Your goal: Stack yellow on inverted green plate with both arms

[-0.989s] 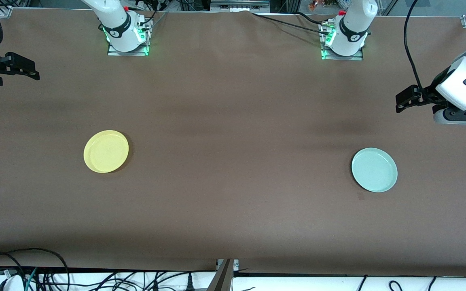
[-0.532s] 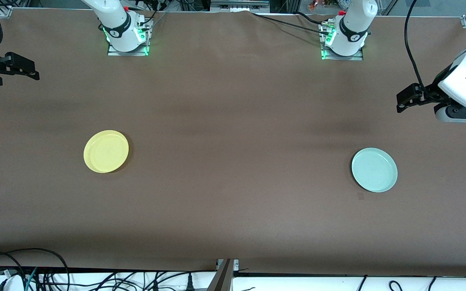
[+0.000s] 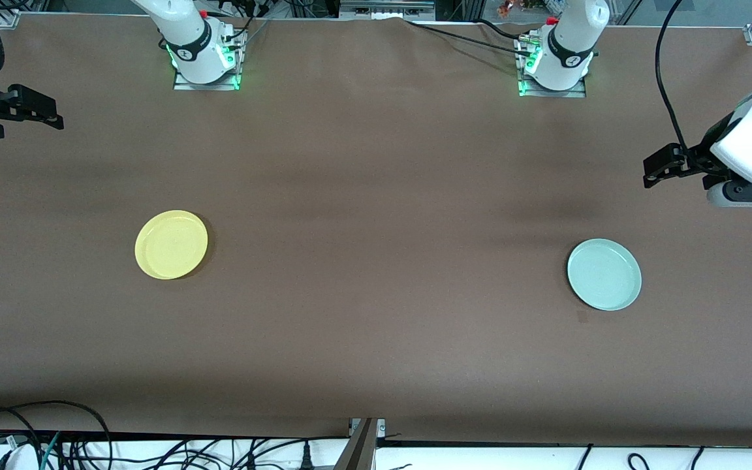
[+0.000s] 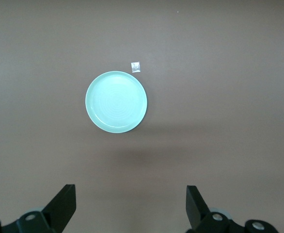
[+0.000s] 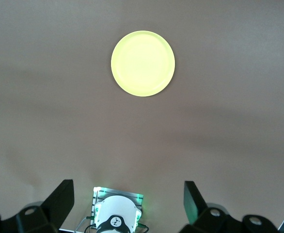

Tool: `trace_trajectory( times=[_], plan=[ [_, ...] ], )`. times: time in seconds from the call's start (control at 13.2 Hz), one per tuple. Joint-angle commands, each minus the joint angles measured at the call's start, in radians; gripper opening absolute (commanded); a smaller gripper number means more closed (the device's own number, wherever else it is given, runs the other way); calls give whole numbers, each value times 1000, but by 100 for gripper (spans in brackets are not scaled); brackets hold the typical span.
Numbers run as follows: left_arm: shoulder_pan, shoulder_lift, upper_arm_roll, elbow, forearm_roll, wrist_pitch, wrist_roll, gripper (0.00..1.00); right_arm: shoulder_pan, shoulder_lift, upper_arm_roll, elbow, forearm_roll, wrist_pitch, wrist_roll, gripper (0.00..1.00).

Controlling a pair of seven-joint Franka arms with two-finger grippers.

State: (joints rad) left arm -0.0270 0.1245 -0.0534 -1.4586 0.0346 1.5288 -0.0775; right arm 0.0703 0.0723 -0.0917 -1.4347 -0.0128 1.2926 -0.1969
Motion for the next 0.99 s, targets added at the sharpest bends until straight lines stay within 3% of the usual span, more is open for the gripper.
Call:
trace_trajectory(
  times=[0.0, 0.61, 0.91],
  plan=[
    [2, 14, -3, 32, 28, -9, -2, 100, -4, 12, 1, 25, -1, -4, 1, 100],
    [7, 20, -5, 12, 10, -21, -7, 100, -4, 12, 1, 25, -3, -4, 1, 100],
    [62, 23, -3, -9, -53, -19, -11, 100, -6, 15, -2, 25, -3, -4, 1, 100]
  ],
)
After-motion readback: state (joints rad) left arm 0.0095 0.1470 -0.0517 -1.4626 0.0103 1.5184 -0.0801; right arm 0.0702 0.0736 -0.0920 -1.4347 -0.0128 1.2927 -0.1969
